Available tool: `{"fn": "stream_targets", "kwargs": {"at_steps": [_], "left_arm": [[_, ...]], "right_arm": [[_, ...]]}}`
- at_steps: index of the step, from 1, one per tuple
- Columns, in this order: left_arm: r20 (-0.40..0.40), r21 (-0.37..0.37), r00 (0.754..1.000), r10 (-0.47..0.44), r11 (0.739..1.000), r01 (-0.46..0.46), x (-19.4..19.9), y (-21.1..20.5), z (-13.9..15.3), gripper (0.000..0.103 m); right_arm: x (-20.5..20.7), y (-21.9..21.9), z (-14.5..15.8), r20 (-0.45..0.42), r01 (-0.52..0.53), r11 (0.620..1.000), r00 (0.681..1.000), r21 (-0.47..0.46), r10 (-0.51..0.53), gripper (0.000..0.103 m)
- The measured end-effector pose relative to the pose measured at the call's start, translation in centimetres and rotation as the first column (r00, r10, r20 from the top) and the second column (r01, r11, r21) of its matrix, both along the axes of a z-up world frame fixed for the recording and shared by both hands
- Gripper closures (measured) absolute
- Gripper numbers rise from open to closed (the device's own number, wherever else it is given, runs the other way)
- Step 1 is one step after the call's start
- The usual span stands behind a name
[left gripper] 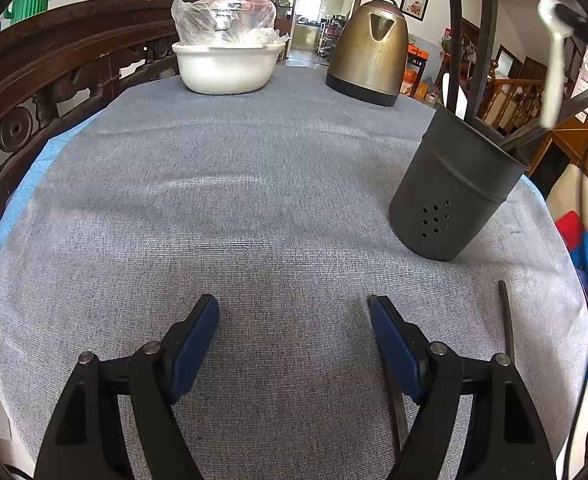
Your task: Organize utensils
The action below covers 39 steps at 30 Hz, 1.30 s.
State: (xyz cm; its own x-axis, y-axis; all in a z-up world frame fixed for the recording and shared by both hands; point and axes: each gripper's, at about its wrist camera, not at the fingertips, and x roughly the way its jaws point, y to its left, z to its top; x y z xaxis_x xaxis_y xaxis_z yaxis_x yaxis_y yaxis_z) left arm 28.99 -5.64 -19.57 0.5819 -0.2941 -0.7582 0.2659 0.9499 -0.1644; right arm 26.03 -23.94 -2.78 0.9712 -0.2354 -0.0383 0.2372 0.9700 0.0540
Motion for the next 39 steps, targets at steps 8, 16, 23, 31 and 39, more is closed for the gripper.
{"fn": "stream_targets", "kwargs": {"at_steps": [8, 16, 23, 31, 39], "left_arm": [[-0.001, -0.030, 1.000, 0.000, 1.000, 0.000, -0.1, 0.4, 0.0, 0.024], [-0.001, -0.030, 1.000, 0.000, 1.000, 0.000, -0.2, 0.4, 0.0, 0.024], [0.000, -0.015, 1.000, 0.000, 1.000, 0.000, -0.1, 0.3, 0.0, 0.024], [0.001, 0.000, 1.000, 0.007, 1.000, -0.007, -0.3, 0.1, 0.0, 0.024], [0.003, 0.031, 1.000, 0.009, 0.999, -0.009, -0.2, -0.3, 0.0, 0.024]], "right_arm": [[3.6, 3.0, -3.0, -0.074, 0.029, 0.990, 0.996, -0.141, -0.040, 0.100], [2.2, 2.8, -4.5, -0.161, -0.042, 0.993, 0.987, -0.113, 0.024, 0.099], [-0.3, 1.5, -4.5, -0.253, -0.108, 0.994, 0.962, -0.020, 0.100, 0.097], [-4.4, 0.0, -4.3, -0.250, -0.107, 0.993, 0.961, 0.040, 0.113, 0.097], [-8.1, -2.9, -5.8, -0.315, -0.071, 0.991, 0.944, 0.115, 0.104, 0.097]]}}
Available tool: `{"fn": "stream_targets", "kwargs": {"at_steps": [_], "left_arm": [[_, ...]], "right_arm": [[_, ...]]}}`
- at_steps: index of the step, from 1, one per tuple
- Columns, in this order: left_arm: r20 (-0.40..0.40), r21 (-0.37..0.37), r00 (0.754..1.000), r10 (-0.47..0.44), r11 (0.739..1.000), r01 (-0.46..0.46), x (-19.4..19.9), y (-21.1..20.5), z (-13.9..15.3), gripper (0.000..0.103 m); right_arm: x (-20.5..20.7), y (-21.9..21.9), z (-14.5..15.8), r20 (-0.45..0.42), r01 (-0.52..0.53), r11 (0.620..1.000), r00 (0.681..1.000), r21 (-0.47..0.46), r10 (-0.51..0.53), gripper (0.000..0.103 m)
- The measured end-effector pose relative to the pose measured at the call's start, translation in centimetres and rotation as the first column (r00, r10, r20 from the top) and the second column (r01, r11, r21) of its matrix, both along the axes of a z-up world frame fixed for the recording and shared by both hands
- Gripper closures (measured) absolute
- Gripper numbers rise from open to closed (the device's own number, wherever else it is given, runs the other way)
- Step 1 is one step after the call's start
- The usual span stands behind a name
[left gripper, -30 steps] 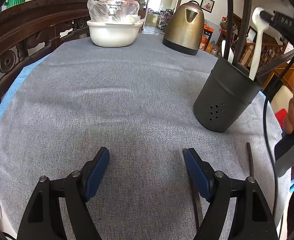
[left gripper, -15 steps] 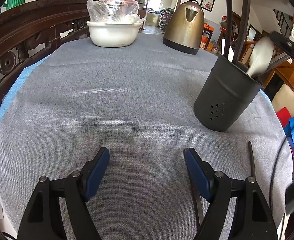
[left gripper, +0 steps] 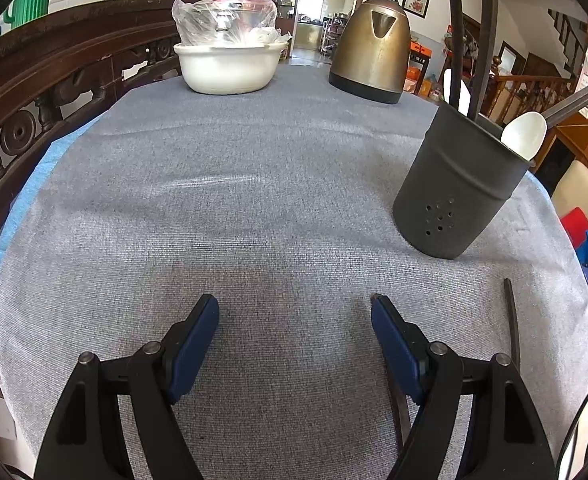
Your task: Organize utensils
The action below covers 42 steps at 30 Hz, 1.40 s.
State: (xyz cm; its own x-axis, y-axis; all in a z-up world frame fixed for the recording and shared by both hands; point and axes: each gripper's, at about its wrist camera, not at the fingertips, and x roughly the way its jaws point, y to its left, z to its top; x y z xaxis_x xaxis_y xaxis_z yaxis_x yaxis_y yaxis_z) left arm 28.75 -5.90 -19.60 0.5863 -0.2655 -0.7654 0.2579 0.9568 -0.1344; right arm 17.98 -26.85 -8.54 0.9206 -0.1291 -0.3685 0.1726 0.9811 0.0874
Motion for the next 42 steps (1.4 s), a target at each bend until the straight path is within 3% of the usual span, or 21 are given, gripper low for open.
{"fn": "stream_targets", "kwargs": {"at_steps": [11, 17, 24, 26, 32, 42], "left_arm": [[0.002, 0.029, 1.000, 0.006, 1.000, -0.006, -0.1, -0.2, 0.0, 0.024], [0.018, 0.057, 0.998, 0.055, 0.997, -0.056, -1.9, 1.2, 0.7, 0.024], [0.082, 0.162, 0.995, 0.056, 0.984, -0.069, -5.8, 1.0, 3.1, 0.024], [0.072, 0.174, 0.995, 0.062, 0.982, -0.074, -6.5, 0.6, 3.4, 0.024], [0.104, 0.241, 0.994, 0.044, 0.968, -0.068, -8.1, -0.6, 4.0, 0.024], [0.132, 0.278, 0.991, 0.035, 0.958, -0.071, -9.2, -1.2, 4.8, 0.024]], "right_arm": [[-2.5, -3.5, -4.3, -0.169, -0.061, 0.977, 0.981, 0.206, 0.097, 0.097], [-4.0, -4.1, -5.2, -0.200, -0.081, 0.967, 0.971, 0.241, 0.131, 0.096], [-4.6, -4.5, -6.7, -0.201, -0.094, 0.950, 0.967, 0.299, 0.159, 0.067], [-4.6, -4.2, -6.8, -0.191, -0.098, 0.949, 0.968, 0.300, 0.160, 0.042], [-4.6, -3.3, -6.8, -0.173, -0.118, 0.947, 0.969, 0.298, 0.175, 0.041], [-4.7, -3.2, -7.0, -0.183, -0.111, 0.946, 0.968, 0.304, 0.172, 0.041]]}}
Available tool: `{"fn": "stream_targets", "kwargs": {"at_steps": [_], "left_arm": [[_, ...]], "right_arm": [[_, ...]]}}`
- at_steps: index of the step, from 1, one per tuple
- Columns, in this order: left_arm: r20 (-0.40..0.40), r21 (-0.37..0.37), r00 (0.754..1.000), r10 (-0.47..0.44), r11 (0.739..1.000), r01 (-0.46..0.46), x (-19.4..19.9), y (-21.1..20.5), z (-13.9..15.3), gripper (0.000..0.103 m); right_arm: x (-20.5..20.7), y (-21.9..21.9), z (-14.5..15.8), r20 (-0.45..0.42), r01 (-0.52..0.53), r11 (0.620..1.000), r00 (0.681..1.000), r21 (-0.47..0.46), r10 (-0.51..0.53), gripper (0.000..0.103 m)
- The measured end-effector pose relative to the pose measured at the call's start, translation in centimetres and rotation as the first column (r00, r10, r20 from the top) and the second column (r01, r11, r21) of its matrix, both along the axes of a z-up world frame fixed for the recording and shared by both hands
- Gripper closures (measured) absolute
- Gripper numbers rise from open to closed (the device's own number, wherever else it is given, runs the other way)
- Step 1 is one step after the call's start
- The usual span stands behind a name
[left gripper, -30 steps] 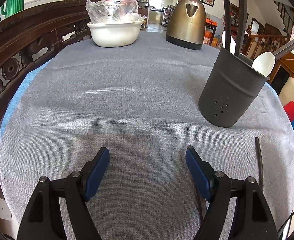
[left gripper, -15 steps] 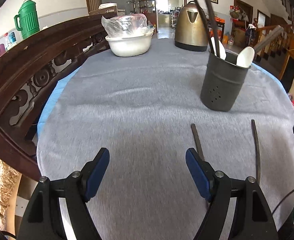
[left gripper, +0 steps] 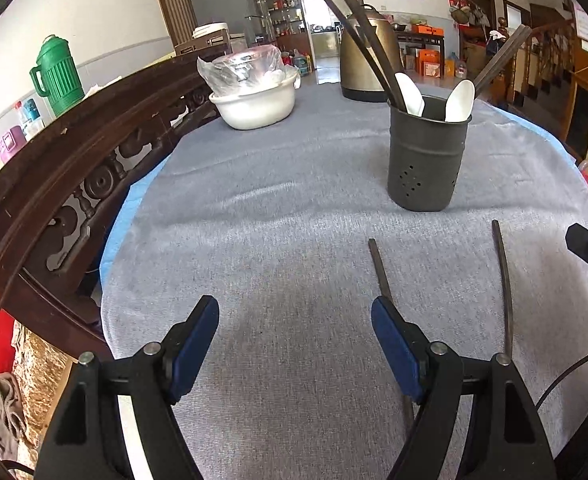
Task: Organize utensils
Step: 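Move both open tools down toward the dark chopsticks on the cloth, then close the right tool on one dark chopstick while the left tool closes on the other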
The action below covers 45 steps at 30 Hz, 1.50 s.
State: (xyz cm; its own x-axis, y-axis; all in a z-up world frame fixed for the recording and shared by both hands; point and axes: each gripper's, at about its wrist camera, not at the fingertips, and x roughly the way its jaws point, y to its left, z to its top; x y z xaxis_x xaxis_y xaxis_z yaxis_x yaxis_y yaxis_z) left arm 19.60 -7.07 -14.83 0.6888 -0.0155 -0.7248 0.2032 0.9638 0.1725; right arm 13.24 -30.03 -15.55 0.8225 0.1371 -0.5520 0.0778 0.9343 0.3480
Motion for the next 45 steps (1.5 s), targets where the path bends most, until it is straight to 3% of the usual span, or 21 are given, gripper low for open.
{"fn": "stream_targets", "kwargs": {"at_steps": [11, 16, 19, 21, 25, 29, 32, 37, 39, 42, 45], "left_arm": [[-0.004, -0.004, 1.000, -0.011, 1.000, 0.011, 0.1, -0.2, -0.2, 0.024], [-0.032, -0.039, 0.999, -0.016, 0.999, 0.014, 0.7, 0.2, -0.2, 0.024], [-0.097, -0.092, 0.994, -0.049, 0.995, 0.040, 1.7, 0.3, -0.3, 0.024], [-0.171, -0.126, 0.982, -0.081, 0.990, 0.060, 2.9, 0.4, -0.5, 0.024], [-0.264, -0.170, 0.955, -0.133, 0.981, 0.089, 5.0, 0.3, -0.1, 0.024], [-0.375, -0.201, 0.916, -0.146, 0.977, 0.073, 7.2, 0.0, -0.5, 0.024], [-0.422, -0.235, 0.895, -0.141, 0.971, 0.042, 8.6, -0.1, -1.1, 0.027], [-0.473, -0.282, 0.864, -0.173, 0.959, 0.038, 10.1, -1.2, -1.8, 0.043], [-0.505, -0.277, 0.848, -0.162, 0.961, 0.019, 10.8, -1.7, -2.6, 0.054], [-0.520, -0.270, 0.839, -0.160, 0.963, 0.016, 11.6, -2.6, -3.2, 0.055], [-0.511, -0.253, 0.847, -0.149, 0.967, 0.018, 12.1, -3.4, -3.2, 0.056]], "right_arm": [[0.3, 0.3, -0.1, -0.021, 0.003, 1.000, 1.000, -0.008, -0.003, 0.041], [1.1, 0.7, 0.5, -0.040, 0.002, 1.000, 0.999, -0.030, -0.003, 0.041], [2.9, 1.1, 0.7, -0.109, -0.037, 0.999, 0.994, -0.027, 0.034, 0.051], [4.6, 1.0, 0.4, -0.191, -0.079, 0.997, 0.978, 0.019, 0.081, 0.066], [8.1, 0.9, -0.2, -0.341, -0.096, 0.991, 0.932, 0.091, 0.122, 0.066], [10.6, 0.8, -0.9, -0.457, -0.032, 0.998, 0.888, 0.049, 0.051, 0.071], [11.8, 0.5, -2.0, -0.540, 0.016, 0.997, 0.841, 0.079, 0.030, 0.074], [12.6, 0.5, -3.1, -0.585, 0.073, 0.997, 0.810, 0.037, -0.038, 0.075], [12.8, 0.8, -3.0, -0.576, 0.075, 0.997, 0.815, 0.015, -0.053, 0.079], [13.0, 1.1, -3.0, -0.580, 0.062, 0.998, 0.812, -0.023, -0.064, 0.088], [13.0, 1.5, -2.9, -0.572, 0.037, 0.998, 0.818, -0.055, -0.062, 0.091]]}}
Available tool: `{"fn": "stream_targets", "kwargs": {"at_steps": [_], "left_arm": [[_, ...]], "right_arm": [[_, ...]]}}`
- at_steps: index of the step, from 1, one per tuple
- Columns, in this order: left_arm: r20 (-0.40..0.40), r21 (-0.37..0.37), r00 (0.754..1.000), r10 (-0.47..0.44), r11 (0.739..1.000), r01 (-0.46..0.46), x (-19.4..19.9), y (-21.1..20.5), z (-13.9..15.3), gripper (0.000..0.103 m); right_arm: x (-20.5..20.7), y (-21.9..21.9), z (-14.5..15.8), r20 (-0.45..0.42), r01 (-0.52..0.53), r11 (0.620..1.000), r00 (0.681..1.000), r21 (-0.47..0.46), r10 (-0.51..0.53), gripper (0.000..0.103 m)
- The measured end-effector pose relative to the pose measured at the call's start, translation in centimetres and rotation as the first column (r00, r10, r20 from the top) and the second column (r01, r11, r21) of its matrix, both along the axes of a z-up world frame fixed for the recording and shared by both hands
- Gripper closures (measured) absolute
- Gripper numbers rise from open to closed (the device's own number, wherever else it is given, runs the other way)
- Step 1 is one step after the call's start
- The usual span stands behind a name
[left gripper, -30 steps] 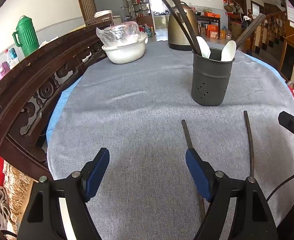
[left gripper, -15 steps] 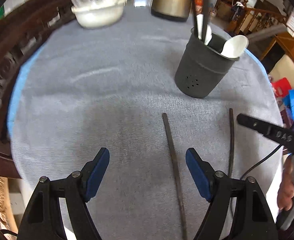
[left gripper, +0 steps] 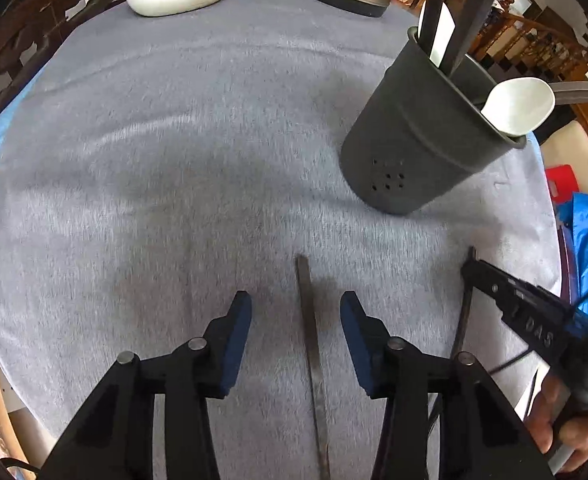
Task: Organize utensils
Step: 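Close the right tool on one dark chopstick while the left tool closes on the other, then lift both chopsticks and carry them above the gray holder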
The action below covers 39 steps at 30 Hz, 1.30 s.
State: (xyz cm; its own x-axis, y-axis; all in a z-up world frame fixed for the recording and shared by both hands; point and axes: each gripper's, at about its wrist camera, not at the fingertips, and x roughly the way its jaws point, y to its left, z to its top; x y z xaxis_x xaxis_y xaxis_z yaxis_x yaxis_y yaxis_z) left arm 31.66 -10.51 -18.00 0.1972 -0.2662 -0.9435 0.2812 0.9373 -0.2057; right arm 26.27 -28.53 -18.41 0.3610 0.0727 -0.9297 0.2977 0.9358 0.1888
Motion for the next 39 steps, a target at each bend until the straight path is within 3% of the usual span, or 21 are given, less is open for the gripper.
{"fn": "stream_targets", "kwargs": {"at_steps": [7, 12, 14, 24, 27, 32, 39], "left_arm": [[0.025, 0.024, 1.000, -0.014, 1.000, 0.014, 0.5, -1.4, 0.0, 0.061], [0.045, 0.034, 0.999, -0.021, 0.999, 0.019, 0.9, -1.7, -0.1, 0.089], [0.045, 0.023, 0.999, -0.021, 1.000, 0.020, 1.2, -1.5, -0.1, 0.094], [0.052, -0.005, 0.999, -0.005, 1.000, 0.005, 0.3, 0.4, -0.2, 0.097], [0.073, -0.008, 0.997, 0.002, 1.000, -0.002, -0.4, 1.0, 0.5, 0.097], [0.147, -0.029, 0.989, 0.007, 1.000, -0.003, -1.6, 1.8, 3.4, 0.097], [0.289, -0.081, 0.957, 0.024, 0.997, 0.000, -5.4, 3.0, 9.1, 0.097]], "right_arm": [[-1.3, 0.3, 0.0, 0.026, -0.047, 0.998, 0.998, -0.046, 0.048, 0.093], [-1.2, 0.5, -0.2, 0.014, -0.052, 0.998, 0.998, -0.044, 0.053, 0.093], [-0.8, 0.6, -0.3, 0.008, -0.060, 0.996, 0.998, -0.059, 0.060, 0.093], [0.1, 1.3, -0.2, 0.002, -0.088, 0.994, 0.996, -0.067, 0.088, 0.095], [-0.3, 0.1, -0.2, 0.041, -0.068, 0.997, 0.997, 0.030, 0.067, 0.096], [-1.4, -0.6, 1.2, 0.159, -0.078, 0.994, 0.985, 0.083, 0.064, 0.096], [-3.9, -1.2, 5.1, 0.381, -0.093, 0.990, 0.924, 0.110, 0.044, 0.097]]}}
